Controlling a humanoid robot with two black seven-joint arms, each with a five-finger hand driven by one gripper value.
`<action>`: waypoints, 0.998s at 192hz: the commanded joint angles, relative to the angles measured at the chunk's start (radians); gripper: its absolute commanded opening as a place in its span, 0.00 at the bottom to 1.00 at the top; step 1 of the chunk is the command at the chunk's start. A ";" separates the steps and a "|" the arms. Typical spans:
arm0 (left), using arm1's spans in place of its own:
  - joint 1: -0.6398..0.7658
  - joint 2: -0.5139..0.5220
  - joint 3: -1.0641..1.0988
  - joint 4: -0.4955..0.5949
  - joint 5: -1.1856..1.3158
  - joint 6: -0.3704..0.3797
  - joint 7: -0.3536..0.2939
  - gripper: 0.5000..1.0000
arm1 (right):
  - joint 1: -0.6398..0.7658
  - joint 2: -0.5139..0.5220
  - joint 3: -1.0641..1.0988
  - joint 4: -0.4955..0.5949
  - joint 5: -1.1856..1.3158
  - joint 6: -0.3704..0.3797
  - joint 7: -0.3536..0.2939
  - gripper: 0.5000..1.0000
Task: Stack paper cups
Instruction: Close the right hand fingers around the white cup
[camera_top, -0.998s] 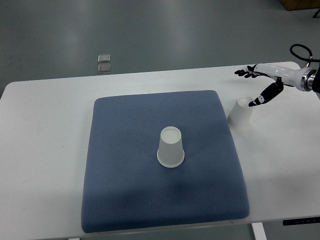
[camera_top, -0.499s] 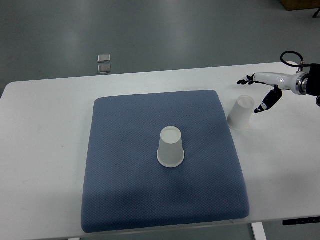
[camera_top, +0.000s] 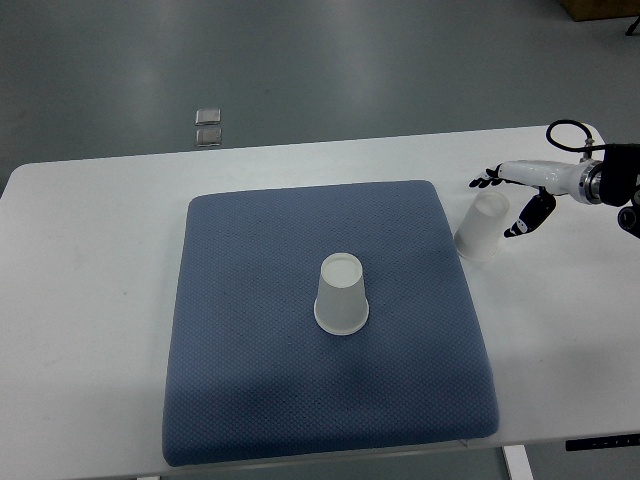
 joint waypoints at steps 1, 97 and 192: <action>0.000 0.000 0.000 0.000 0.000 0.000 0.000 1.00 | 0.000 0.003 -0.001 -0.001 0.000 -0.001 0.000 0.67; 0.000 0.000 0.000 0.000 0.000 0.000 0.000 1.00 | 0.001 0.008 -0.007 -0.010 -0.005 -0.002 0.000 0.55; 0.000 0.000 0.000 0.001 0.000 0.000 0.000 1.00 | 0.003 0.021 -0.006 -0.033 -0.003 -0.029 0.000 0.34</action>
